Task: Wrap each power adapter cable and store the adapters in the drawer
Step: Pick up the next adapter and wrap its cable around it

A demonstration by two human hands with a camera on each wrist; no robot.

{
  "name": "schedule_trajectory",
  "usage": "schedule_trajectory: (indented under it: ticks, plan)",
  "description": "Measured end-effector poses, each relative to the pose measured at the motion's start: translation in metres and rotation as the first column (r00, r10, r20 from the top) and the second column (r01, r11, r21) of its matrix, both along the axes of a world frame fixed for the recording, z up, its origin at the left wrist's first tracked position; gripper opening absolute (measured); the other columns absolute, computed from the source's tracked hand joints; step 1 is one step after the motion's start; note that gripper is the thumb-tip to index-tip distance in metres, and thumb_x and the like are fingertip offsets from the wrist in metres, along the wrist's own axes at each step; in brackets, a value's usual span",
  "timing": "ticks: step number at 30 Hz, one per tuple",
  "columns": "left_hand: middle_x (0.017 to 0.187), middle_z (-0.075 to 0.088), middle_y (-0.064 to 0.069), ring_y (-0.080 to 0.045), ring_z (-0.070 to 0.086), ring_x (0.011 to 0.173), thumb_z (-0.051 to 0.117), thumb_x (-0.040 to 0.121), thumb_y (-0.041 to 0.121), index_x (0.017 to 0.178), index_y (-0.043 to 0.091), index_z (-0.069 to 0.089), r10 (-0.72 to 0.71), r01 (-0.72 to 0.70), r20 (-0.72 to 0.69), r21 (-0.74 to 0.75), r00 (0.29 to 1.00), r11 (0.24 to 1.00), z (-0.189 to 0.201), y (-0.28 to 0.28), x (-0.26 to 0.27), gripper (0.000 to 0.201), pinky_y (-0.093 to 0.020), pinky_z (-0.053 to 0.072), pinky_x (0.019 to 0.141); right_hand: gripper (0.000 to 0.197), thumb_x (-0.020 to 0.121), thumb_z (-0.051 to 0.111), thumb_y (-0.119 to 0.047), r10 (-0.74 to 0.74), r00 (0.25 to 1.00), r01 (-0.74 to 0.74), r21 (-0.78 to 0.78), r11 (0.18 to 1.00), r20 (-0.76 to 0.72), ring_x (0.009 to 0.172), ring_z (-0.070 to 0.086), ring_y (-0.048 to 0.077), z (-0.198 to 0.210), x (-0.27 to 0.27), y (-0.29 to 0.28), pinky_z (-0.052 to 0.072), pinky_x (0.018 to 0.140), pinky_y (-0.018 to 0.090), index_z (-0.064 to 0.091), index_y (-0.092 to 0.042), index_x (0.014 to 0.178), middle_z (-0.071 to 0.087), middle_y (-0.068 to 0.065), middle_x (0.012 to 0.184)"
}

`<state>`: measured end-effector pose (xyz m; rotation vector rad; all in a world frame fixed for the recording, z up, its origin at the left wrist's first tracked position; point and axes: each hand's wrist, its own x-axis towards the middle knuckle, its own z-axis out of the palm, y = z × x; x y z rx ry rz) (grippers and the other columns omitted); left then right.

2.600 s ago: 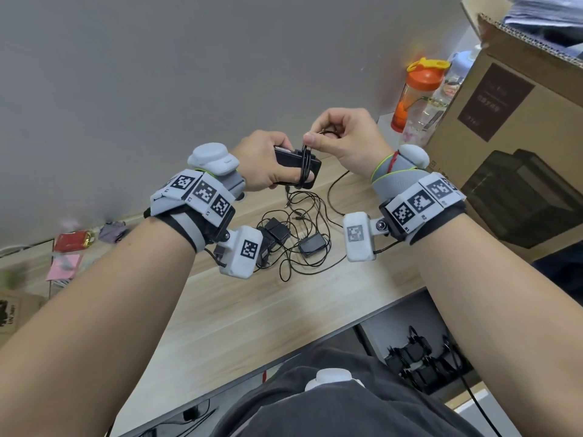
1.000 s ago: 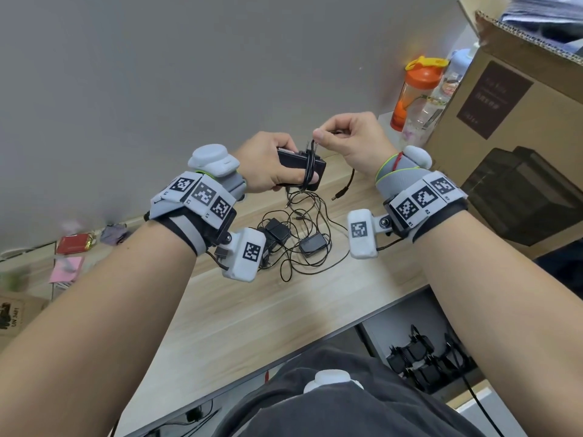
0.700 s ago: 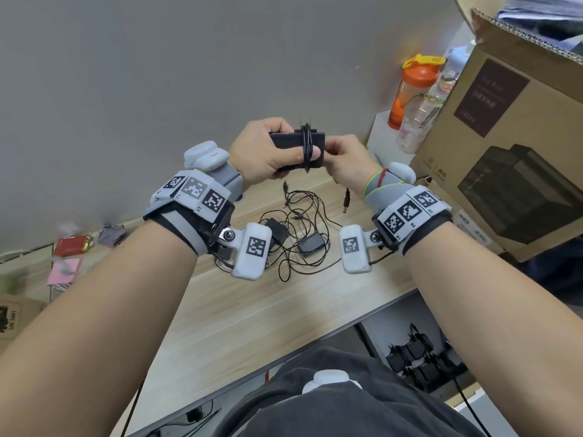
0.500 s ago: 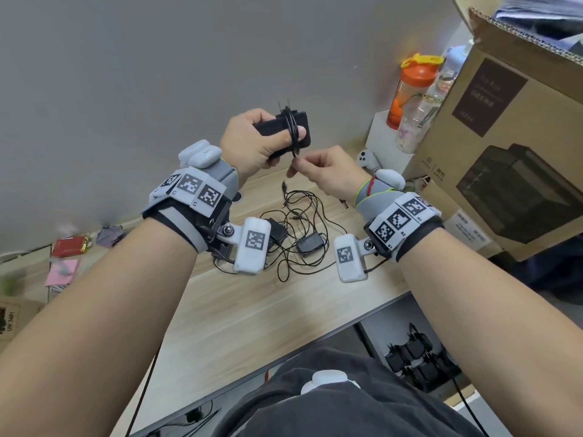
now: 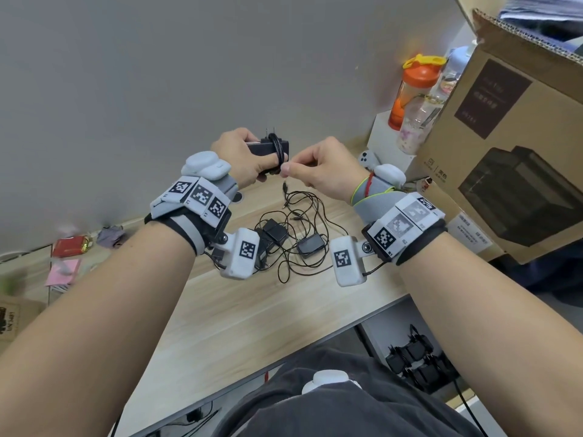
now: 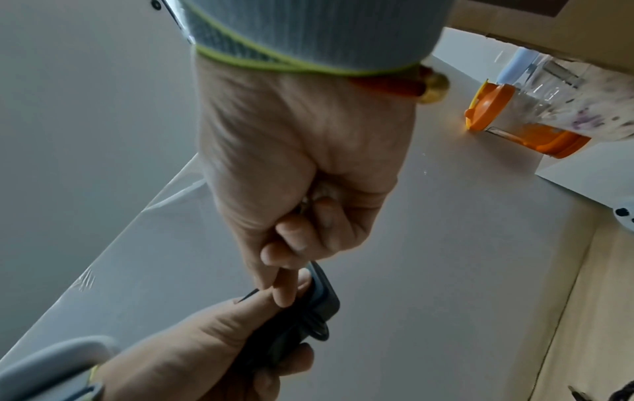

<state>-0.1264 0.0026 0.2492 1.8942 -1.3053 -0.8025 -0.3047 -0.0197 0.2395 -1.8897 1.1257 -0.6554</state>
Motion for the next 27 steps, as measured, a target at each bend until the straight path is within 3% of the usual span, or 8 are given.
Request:
schedule_trajectory:
  ticks: [2, 6, 8, 12, 16, 19, 23, 27]
  plan:
    - [0.073, 0.075, -0.004, -0.022, 0.074, 0.063, 0.086, 0.064, 0.037, 0.085, 0.021, 0.057, -0.020, 0.020, -0.023, 0.014, 1.000, 1.000, -0.001, 0.000, -0.003, 0.039, -0.041, 0.059, 0.059, 0.021, 0.086, 0.073, -0.030, -0.040, 0.998, 0.039, 0.012, 0.999, 0.055, 0.043, 0.043, 0.004, 0.001, -0.001, -0.003, 0.037, 0.048, 0.015, 0.077, -0.012, 0.077, 0.057, -0.008, 0.051]
    - [0.087, 0.071, -0.010, -0.024, 0.073, 0.062, 0.086, 0.072, 0.024, 0.103, 0.019, 0.056, -0.064, 0.062, -0.129, -0.014, 0.990, 0.998, 0.002, 0.000, -0.008, 0.044, -0.033, 0.060, 0.055, 0.020, 0.079, 0.080, -0.031, -0.103, 0.980, 0.098, 0.039, 0.994, 0.172, 0.046, 0.054, 0.013, 0.000, -0.003, -0.007, 0.040, 0.047, 0.018, 0.073, -0.015, 0.068, 0.068, 0.007, 0.060]
    - [0.091, 0.071, -0.011, -0.024, 0.073, 0.064, 0.083, 0.076, 0.022, 0.113, 0.019, 0.059, -0.105, 0.104, -0.180, -0.017, 0.978, 0.994, 0.001, 0.000, -0.008, 0.044, -0.034, 0.061, 0.059, 0.017, 0.077, 0.083, -0.023, -0.127, 0.957, 0.111, 0.075, 0.991, 0.261, 0.047, 0.057, 0.015, 0.000, -0.002, -0.007, 0.043, 0.046, 0.021, 0.071, -0.014, 0.070, 0.067, 0.014, 0.062]
    - [0.093, 0.068, -0.014, -0.016, 0.070, 0.065, 0.070, 0.088, 0.008, 0.106, 0.016, 0.064, -0.204, 0.209, -0.257, -0.007, 0.945, 0.978, -0.002, 0.000, -0.011, 0.021, -0.029, 0.060, 0.063, 0.024, 0.079, 0.079, -0.003, -0.190, 0.872, 0.124, 0.171, 0.977, 0.452, 0.050, 0.062, 0.018, 0.001, -0.001, -0.008, 0.051, 0.052, 0.025, 0.057, -0.008, 0.085, 0.065, 0.020, 0.066]
    - [0.095, 0.065, -0.011, -0.021, 0.070, 0.069, 0.067, 0.089, 0.005, 0.113, 0.010, 0.060, -0.202, 0.215, -0.295, 0.013, 0.934, 0.977, -0.001, -0.002, -0.013, 0.025, -0.030, 0.061, 0.063, 0.037, 0.083, 0.074, 0.002, -0.238, 0.835, 0.153, 0.207, 0.966, 0.496, 0.057, 0.063, 0.013, -0.002, -0.003, -0.009, 0.054, 0.063, 0.025, 0.047, -0.009, 0.106, 0.066, 0.023, 0.083]
    - [0.103, 0.064, -0.012, -0.025, 0.070, 0.074, 0.067, 0.090, 0.007, 0.123, 0.005, 0.057, -0.146, 0.159, -0.306, 0.016, 0.941, 0.987, -0.003, -0.006, -0.015, 0.034, -0.034, 0.062, 0.066, 0.042, 0.086, 0.072, -0.002, -0.259, 0.818, 0.164, 0.224, 0.961, 0.514, 0.061, 0.062, 0.016, -0.002, -0.002, -0.007, 0.052, 0.065, 0.025, 0.042, -0.011, 0.113, 0.068, 0.017, 0.080]
    - [0.112, 0.062, -0.017, -0.025, 0.068, 0.073, 0.064, 0.092, 0.011, 0.122, 0.008, 0.057, -0.048, 0.056, -0.345, 0.015, 0.937, 0.998, -0.003, -0.010, -0.019, 0.031, -0.026, 0.057, 0.054, 0.018, 0.088, 0.071, -0.008, -0.228, 0.838, 0.120, 0.241, 0.963, 0.495, 0.053, 0.059, 0.015, -0.002, 0.000, -0.004, 0.047, 0.053, 0.023, 0.054, -0.008, 0.093, 0.072, 0.007, 0.068]
    - [0.099, 0.063, -0.014, -0.023, 0.064, 0.064, 0.055, 0.093, 0.014, 0.108, 0.014, 0.058, 0.023, -0.007, -0.375, 0.042, 0.927, 0.999, 0.001, -0.012, -0.022, 0.015, -0.025, 0.054, 0.048, 0.013, 0.087, 0.072, -0.007, -0.209, 0.881, 0.102, 0.262, 0.960, 0.425, 0.055, 0.061, 0.020, -0.003, 0.003, 0.002, 0.051, 0.052, 0.025, 0.059, -0.004, 0.085, 0.071, 0.018, 0.073]
